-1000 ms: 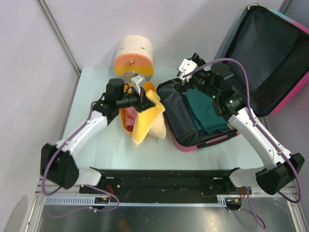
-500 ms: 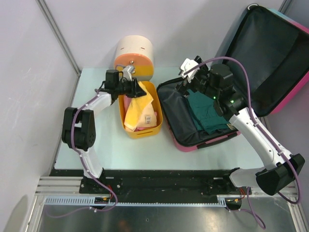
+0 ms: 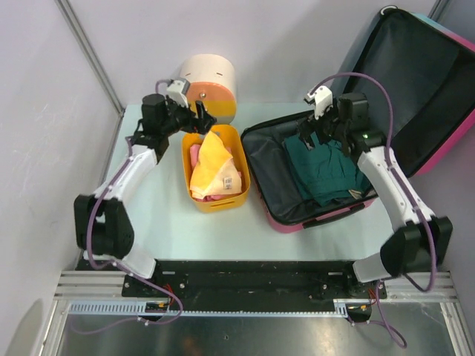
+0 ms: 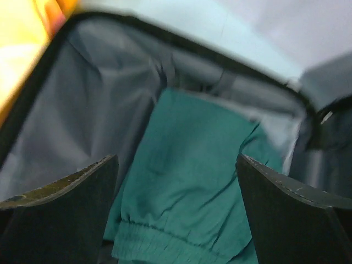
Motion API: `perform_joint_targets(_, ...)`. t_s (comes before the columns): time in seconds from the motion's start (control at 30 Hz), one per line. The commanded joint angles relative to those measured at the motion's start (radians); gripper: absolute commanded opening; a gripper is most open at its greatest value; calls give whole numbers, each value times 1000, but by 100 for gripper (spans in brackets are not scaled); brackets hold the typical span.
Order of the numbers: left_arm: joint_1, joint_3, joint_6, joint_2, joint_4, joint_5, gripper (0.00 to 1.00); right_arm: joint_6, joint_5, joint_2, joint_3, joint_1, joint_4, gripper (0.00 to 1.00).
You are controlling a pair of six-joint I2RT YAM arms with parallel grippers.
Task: Open, take out, and arrange the luggage
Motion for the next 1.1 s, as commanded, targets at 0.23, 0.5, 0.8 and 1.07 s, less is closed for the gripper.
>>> perform_joint_targets(0.23,3,-59,133,-236,-61,-100,93,130,196,254,-75,32,-144,94)
perform_joint_targets(0.5,3,-152,135,-294,-73,-133,93,242,496,363,-109,189,-70,100)
perform_joint_targets(0.8,5,-209,144,-351,-81,-162,93,188,734,471,-163,202,60,98)
perform_joint_targets(1.07,6,-214,170,-361,-84,-171,93,231,677,515,-209,146,13,90)
